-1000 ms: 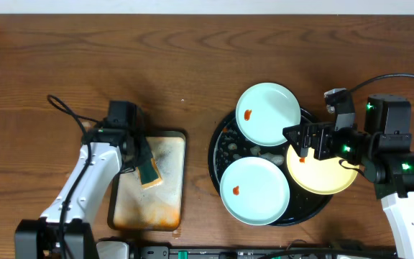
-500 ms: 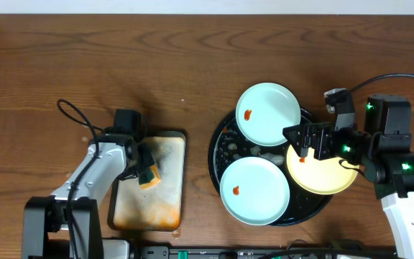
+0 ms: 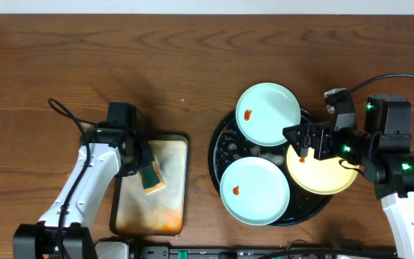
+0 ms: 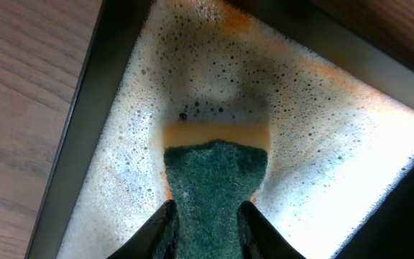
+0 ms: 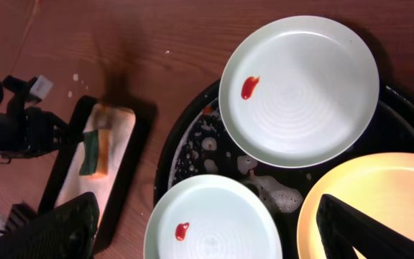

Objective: Clean dirty plates on tray and stack at the side

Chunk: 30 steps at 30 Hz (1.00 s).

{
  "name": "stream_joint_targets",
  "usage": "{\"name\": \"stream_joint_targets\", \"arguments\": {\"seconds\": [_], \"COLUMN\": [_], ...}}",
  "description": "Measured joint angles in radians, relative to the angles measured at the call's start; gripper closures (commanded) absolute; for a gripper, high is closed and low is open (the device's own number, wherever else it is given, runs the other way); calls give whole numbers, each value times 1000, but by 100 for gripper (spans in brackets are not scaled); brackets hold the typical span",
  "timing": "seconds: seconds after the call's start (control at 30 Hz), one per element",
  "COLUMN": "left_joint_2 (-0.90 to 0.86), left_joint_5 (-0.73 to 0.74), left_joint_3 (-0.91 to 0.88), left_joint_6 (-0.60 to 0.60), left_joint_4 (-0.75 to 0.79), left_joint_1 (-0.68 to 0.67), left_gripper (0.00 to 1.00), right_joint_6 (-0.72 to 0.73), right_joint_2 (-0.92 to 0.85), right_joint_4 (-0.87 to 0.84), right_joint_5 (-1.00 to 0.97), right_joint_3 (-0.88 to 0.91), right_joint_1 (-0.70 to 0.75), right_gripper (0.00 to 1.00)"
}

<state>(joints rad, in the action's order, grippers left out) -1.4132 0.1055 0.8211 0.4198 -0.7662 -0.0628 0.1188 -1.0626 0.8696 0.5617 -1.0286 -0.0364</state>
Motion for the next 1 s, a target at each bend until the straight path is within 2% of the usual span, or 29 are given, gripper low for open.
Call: {"name": "stream_joint_targets", "arguments": {"seconds": [0.13, 0.2, 0.23, 0.4, 0.63, 0.73, 0.87, 0.93, 1.0], "left_joint_2": [-15, -37, -48, -84, -85, -81, -36, 4, 33], "left_joint_5": [-35, -48, -52, -53, -19, 28, 63, 73, 77], "left_joint_3": [-47, -85, -99, -122, -100, -60, -1, 13, 19], "left_joint_6": [42, 70, 78, 86, 46, 12, -11, -13, -14], "left_joint_4": [21, 65, 87, 145, 94, 19, -47, -60, -79], "left_joint_1": [0, 0, 0, -2, 0, 0, 0, 0, 0], "left_gripper": [73, 90, 92, 93, 92, 83, 63, 58, 57], "right_joint_6": [0, 0, 0, 0, 0, 0, 0, 0, 0], "right_joint_2": [0, 0, 0, 0, 0, 0, 0, 0, 0], "right_joint_4": [0, 0, 0, 0, -2, -8, -10, -11, -11], "right_joint_5": [0, 0, 0, 0, 0, 0, 0, 0, 0], "right_joint_3": [0, 0, 0, 0, 0, 0, 0, 0, 0], "right_joint_1": [0, 0, 0, 0, 0, 0, 0, 0, 0], "right_gripper": [5, 5, 5, 5, 5, 5, 5, 5, 5]}}
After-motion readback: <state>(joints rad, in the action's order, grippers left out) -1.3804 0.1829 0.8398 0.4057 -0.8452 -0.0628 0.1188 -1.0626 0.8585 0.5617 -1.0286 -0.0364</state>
